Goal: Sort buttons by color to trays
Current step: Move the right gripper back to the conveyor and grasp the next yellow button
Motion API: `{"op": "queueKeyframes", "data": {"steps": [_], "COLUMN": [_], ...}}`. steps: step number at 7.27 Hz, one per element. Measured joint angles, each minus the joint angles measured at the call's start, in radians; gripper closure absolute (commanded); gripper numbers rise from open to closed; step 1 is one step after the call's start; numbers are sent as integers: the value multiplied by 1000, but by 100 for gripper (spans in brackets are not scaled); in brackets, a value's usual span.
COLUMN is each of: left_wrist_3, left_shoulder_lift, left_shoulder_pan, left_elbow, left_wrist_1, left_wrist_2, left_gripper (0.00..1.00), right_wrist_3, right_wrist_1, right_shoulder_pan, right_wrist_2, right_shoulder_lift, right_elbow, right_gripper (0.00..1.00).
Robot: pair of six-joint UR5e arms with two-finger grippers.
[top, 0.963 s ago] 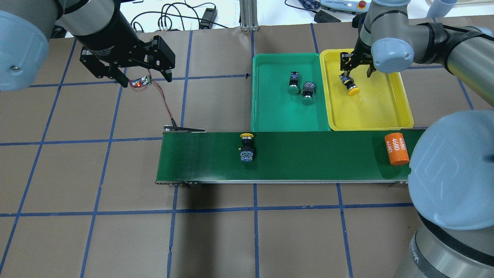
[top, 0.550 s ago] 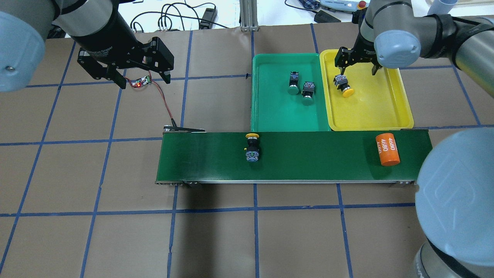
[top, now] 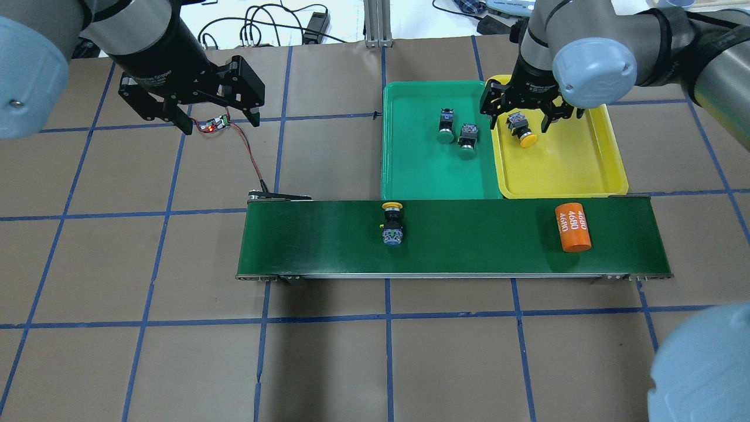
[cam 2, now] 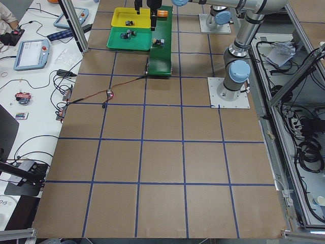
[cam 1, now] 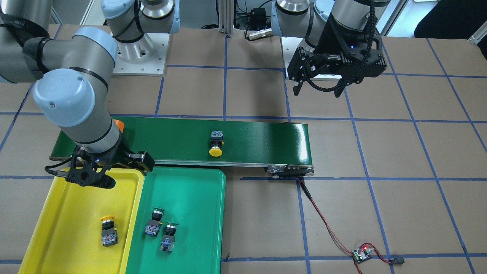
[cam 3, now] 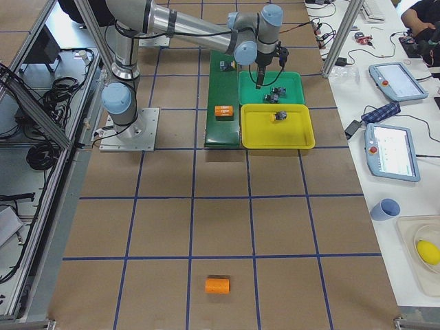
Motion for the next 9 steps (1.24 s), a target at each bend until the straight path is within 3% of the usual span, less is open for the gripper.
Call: {"op": "queueKeyframes", "data": {"steps": [2,4,8,9], "left_wrist_3": [0,1,1,1], "left_shoulder_lift": [-1,-2,-3,-3], "left_shoulder_pan": [0,0,0,0], "left_elbow": [-1,0,0,0], "left_wrist_1": [3,7,10,10], "left_wrist_2": [-2,-4,-4,-4], "left_gripper": [0,0,0,0], "right_wrist_3": [104,226,268,268], "right_wrist_1": [33,-12,-67,-66], "right_shoulder_pan": [60,162,229,238], "right_wrist_2": [48,72,78,83], "right_shoulder_lift": [-23,-18,-13,-10], "right_elbow": [22,88,214,221], "right_gripper": [0,0,0,5]}}
